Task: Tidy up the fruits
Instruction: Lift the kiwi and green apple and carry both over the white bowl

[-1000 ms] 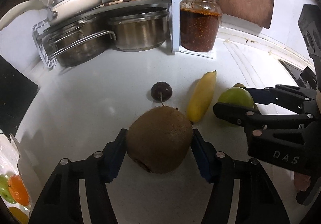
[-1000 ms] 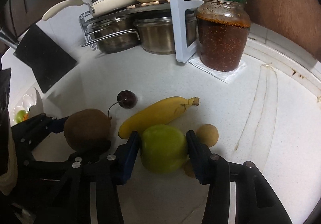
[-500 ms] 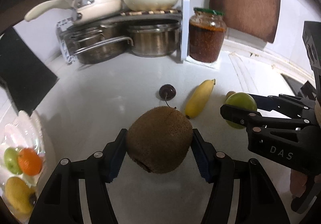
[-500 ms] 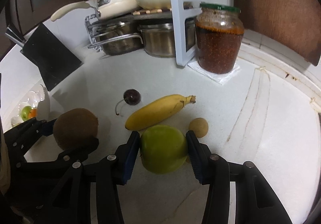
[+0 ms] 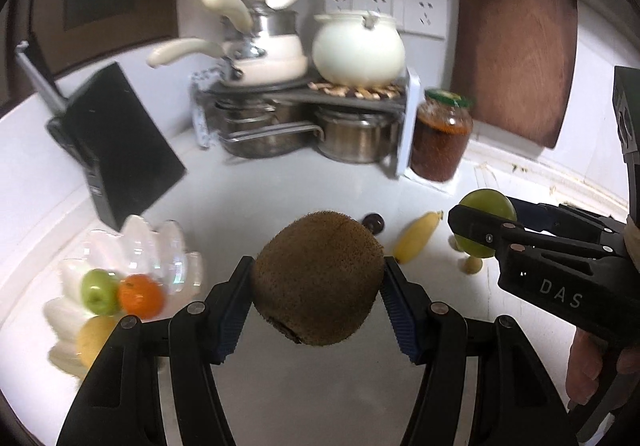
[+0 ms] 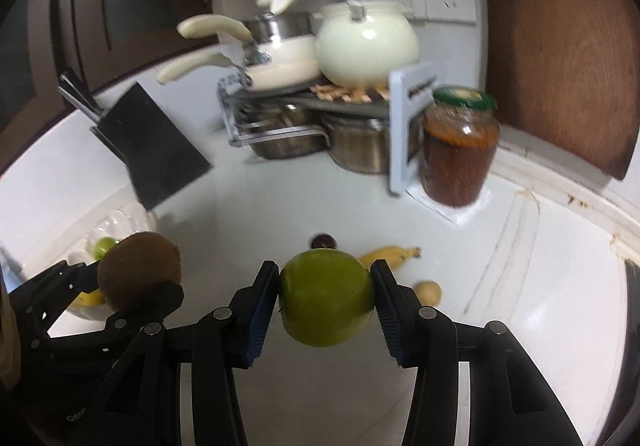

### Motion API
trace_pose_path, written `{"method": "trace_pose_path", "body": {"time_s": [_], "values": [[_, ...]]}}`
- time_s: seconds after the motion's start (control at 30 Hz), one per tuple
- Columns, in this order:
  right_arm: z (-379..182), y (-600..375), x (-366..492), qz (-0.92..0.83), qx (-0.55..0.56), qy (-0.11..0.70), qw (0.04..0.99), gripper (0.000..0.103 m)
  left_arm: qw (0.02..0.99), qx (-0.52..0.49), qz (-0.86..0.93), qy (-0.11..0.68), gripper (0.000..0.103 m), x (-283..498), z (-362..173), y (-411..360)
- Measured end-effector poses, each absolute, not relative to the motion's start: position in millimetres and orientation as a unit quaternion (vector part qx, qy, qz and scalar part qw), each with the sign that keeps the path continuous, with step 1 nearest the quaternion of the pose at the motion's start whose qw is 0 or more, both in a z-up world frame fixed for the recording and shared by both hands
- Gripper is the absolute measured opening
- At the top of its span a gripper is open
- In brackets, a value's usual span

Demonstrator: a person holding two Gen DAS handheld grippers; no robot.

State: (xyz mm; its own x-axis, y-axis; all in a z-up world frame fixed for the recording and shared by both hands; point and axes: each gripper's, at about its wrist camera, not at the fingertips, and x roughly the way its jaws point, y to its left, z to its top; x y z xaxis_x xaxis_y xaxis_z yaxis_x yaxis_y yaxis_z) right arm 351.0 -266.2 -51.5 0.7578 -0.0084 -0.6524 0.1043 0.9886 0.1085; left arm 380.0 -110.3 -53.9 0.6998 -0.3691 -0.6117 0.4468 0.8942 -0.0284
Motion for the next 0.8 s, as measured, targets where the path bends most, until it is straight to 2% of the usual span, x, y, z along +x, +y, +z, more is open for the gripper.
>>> {"method": "trace_pose_path", "body": {"time_s": [0.37,0.8], "values": [[-24,-211,355,0.038,0.052,0.318,0.946,0.049,0.941,0.045,-0.158,0.296,0.061,366,-26,-50],[-23,-130,387,0.122,0.019,0.323,0.938,0.049,0.951,0.049,-0.070,0.299,0.061,371,-26,29]]}}
